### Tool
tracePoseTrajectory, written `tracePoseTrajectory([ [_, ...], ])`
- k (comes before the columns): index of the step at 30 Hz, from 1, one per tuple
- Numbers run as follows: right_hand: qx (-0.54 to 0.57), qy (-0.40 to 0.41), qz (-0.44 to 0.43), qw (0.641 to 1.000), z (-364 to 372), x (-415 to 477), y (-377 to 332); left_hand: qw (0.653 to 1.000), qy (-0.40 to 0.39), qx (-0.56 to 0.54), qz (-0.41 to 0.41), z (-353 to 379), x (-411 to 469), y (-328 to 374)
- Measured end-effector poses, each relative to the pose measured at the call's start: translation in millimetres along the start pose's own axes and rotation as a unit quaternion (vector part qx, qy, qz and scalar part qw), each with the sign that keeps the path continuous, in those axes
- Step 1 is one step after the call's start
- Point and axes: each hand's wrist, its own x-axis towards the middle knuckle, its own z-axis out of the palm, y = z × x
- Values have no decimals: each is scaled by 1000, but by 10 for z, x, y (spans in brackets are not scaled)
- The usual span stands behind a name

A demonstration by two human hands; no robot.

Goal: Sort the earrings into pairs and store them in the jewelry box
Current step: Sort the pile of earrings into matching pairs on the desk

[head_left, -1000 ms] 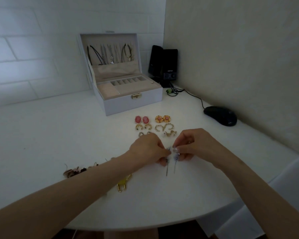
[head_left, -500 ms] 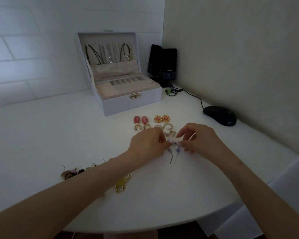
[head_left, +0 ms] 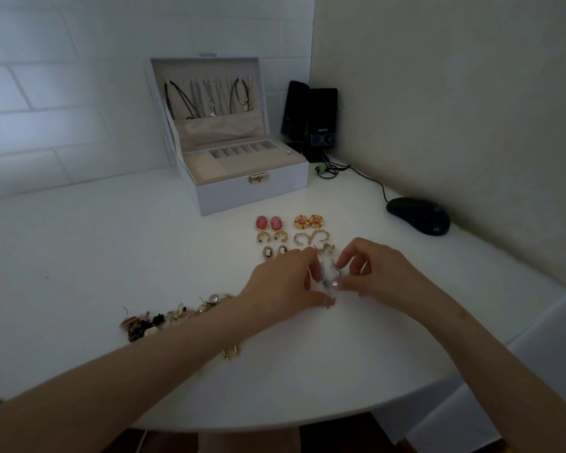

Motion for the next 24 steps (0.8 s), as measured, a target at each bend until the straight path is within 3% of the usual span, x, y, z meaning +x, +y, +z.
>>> tracePoseTrajectory([
  [24, -40, -42, -4, 998, -46, 3, -9, 999, 21, 20, 41, 50, 14, 26],
])
